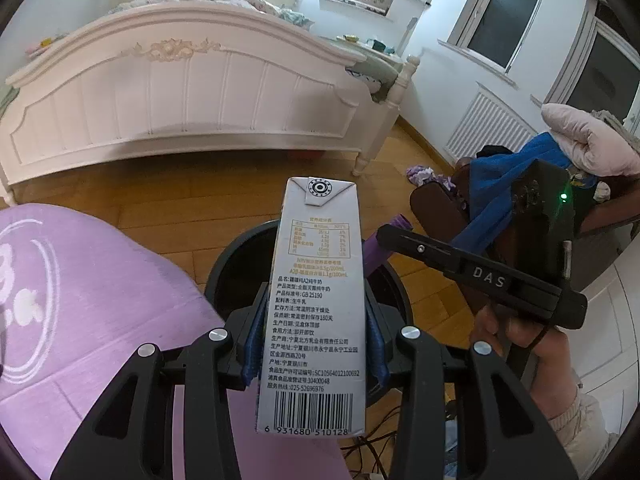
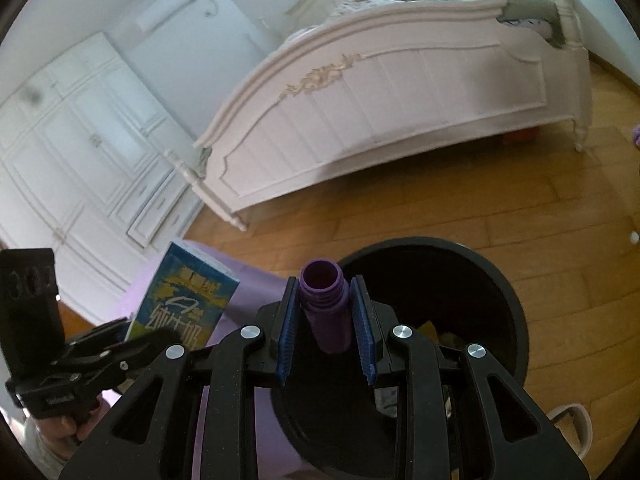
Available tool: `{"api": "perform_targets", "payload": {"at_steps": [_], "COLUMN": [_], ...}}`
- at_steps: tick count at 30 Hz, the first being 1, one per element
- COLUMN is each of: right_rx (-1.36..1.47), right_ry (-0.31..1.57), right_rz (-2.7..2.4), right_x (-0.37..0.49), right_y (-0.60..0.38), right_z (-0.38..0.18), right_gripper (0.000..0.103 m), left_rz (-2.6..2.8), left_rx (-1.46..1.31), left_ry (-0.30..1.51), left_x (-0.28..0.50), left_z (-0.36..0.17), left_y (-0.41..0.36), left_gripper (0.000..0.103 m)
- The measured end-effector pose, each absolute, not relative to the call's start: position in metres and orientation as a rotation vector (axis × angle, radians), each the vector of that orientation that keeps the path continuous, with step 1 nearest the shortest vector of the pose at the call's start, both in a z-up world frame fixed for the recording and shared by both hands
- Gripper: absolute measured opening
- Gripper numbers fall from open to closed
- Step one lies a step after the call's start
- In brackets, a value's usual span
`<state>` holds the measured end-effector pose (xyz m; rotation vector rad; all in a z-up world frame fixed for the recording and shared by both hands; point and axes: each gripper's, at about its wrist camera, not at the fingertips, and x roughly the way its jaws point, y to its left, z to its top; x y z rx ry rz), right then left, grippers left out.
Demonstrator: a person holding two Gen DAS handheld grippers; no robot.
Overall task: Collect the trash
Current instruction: 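Drop the milk carton into the bin while the right tool drops the purple tube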
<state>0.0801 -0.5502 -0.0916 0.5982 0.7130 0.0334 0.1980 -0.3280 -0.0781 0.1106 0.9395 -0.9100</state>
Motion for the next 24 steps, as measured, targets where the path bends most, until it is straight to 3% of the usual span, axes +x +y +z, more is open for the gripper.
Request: {"api": "perform_targets", "payload": {"at_steps": [10,11,12,13,14,15,16,24], "right_rx": [0.645,0.655,0.672,0.687,0.701,0.712,0.716,0.696], "right_ry": [0.72,0.718,0.717,0.715,0.709,0.701,0.695,0.704], "right_rz": [-0.005,-0.012,-0.015,-0.017,-0.02,-0.023,-0.023,0.003], "right_x": [0.077,0.078,0.077,0.075,0.073,0.071,0.069,0.068], "right_y": [-0.569,-0.571,-0.574,-0.575,-0.576,-0.577,-0.577,-0.558], "right_z": [-0.113,-0.114,-0.116,-0.118,-0.119,-0.119,-0.12,-0.113], "right_gripper": [0.027,0.031,0.035,0.049,0.063,0.068,0.073,0.073], "left_rz": [-0.907,-0.898,-0.884,-0.871,-0.865,-0.865,-0.868,-0.85], "left_rx": [0.137,0.145,0.155,0.158,0.155,0.145,0.138,0.124], "left_ry": [0.966,0.964,0.962,0.956,0.947,0.928,0.917,0.888], "left_x": [0.201,0.201,0.201,0.201,0.201,0.2,0.199,0.19], "left_z": [-0.085,-0.085,-0.084,-0.083,-0.081,-0.078,-0.075,-0.061], "left_y": [-0.352,-0.354,-0.354,-0.354,-0.353,-0.351,-0.348,-0.32], "left_gripper": [0.044,0.045,0.052,0.068,0.075,0.083,0.084,0.084]}}
